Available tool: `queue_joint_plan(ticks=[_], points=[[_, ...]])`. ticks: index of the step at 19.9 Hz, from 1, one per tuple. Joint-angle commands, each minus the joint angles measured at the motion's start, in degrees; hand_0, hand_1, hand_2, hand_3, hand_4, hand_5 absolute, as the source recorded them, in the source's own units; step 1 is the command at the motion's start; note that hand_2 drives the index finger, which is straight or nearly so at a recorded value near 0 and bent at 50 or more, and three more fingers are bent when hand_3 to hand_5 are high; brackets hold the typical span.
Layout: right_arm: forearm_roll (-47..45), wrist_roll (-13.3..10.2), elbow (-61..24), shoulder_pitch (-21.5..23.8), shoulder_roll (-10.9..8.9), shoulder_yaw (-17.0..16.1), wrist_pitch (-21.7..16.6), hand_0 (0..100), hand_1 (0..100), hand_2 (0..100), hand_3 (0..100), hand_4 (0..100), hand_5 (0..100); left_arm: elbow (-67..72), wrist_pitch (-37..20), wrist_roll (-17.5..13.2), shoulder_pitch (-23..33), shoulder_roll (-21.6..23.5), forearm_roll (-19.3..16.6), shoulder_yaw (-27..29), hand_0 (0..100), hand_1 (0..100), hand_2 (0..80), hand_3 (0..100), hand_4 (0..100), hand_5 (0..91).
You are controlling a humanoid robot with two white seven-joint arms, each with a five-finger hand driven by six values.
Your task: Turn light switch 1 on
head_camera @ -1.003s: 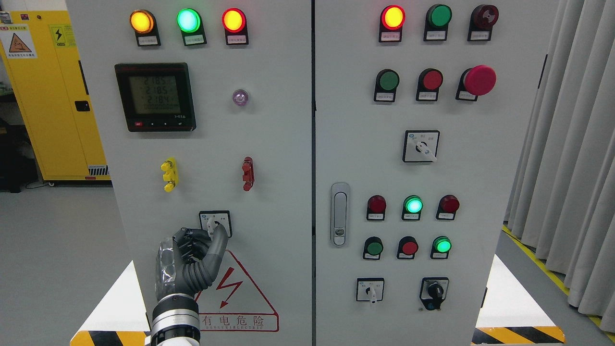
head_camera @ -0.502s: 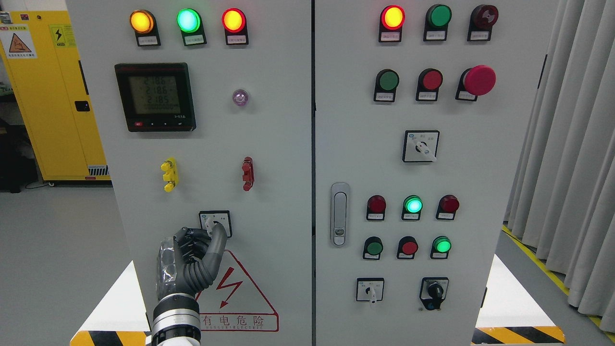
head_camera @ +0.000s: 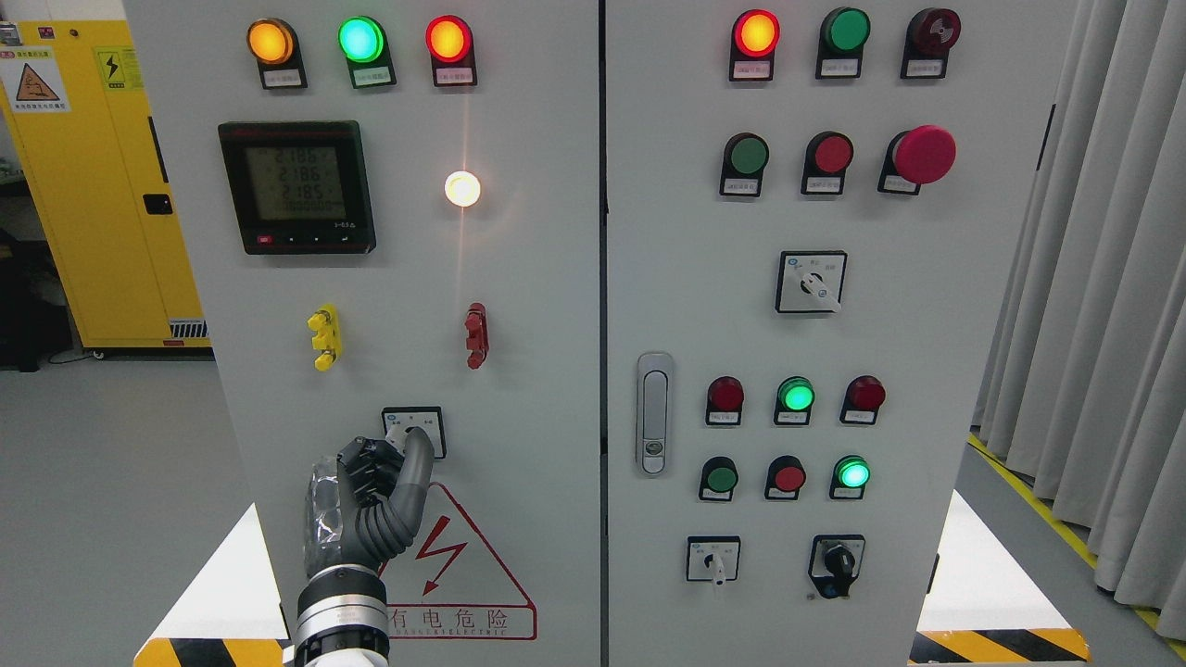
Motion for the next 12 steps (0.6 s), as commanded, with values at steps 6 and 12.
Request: queue_joint_plan(ticks=[6,12], points=[[-1.7,0.0,0.0,0.0,0.0,0.0,0.0,0,50,4,0,0,0,0.0,-0.2,0.3,0.0,-0.2,0.1,0.1,53,49,58.9,89,91,84.4],[-1.7,-0.1,0.0,0.0,0.0,0.0,0.0,0,50,4,0,0,0,0.0,-0.3,0.3,0.0,-0.2,0.1,0.1,28,53,58.8,89,90,84.3]])
